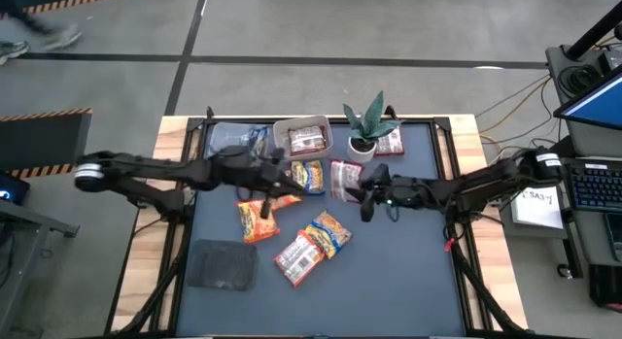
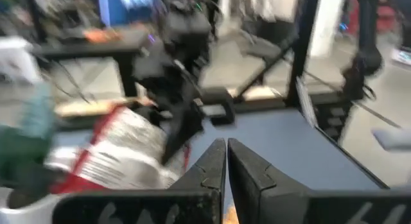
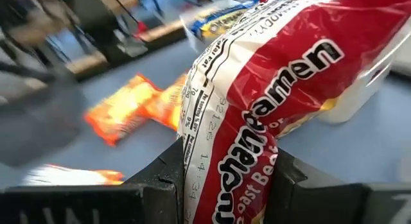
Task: Sort Maruchan noodles
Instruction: Put the red noodle pack into the gray bin
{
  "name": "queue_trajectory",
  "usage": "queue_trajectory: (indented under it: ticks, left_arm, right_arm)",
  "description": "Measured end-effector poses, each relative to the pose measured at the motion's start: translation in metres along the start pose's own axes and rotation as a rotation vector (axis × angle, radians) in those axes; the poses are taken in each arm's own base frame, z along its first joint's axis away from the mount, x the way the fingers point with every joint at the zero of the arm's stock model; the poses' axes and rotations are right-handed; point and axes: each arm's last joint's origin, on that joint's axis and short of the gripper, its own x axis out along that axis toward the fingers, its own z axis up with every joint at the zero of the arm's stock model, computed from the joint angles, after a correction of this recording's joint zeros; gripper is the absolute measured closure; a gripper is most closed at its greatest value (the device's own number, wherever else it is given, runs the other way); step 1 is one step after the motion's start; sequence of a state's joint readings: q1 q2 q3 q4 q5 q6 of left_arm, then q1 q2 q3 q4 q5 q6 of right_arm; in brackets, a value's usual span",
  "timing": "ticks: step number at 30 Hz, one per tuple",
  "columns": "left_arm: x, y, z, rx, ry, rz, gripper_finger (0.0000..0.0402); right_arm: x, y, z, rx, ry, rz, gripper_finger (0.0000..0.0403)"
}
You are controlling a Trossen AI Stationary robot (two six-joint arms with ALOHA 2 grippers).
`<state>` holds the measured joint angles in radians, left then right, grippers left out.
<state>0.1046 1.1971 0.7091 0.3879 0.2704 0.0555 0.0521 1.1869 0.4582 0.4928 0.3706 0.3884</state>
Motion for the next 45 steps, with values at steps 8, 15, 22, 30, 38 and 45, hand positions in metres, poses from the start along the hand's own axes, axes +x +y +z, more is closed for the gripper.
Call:
queue_trajectory:
  ticks: [8, 15, 22, 30, 38, 45]
  left_arm:
    - [-0.055, -0.011, 0.012, 0.074, -0.201, 0.147, 0.0402]
    - [-0.087, -0.017, 0.024, 0.106, -0.312, 0.218, 0.0402]
    - [-0.103, -0.021, 0.02, 0.132, -0.336, 0.23, 0.0402]
    - [-0.115, -0.024, 0.018, 0.132, -0.359, 0.268, 0.0402]
    - [-0.116, -0.024, 0.016, 0.109, -0.334, 0.262, 0.0402]
    - [-0.114, -0.024, 0.015, 0.084, -0.321, 0.256, 0.0402]
  right_arm:
    - [0.023, 0.022, 0.06, -0.304, 0.108, -0.191, 0.0287]
    - [0.045, 0.028, 0.11, -0.465, 0.102, -0.242, 0.0287]
    - [0.089, 0.024, 0.137, -0.69, 0.134, -0.294, 0.0287]
    - [0.151, 0.002, 0.132, -1.014, 0.31, -0.393, 0.0287]
    - [0.199, -0.033, 0.115, -1.136, 0.489, -0.553, 0.0287]
    - [0.22, -0.051, 0.097, -1.178, 0.581, -0.596, 0.0287]
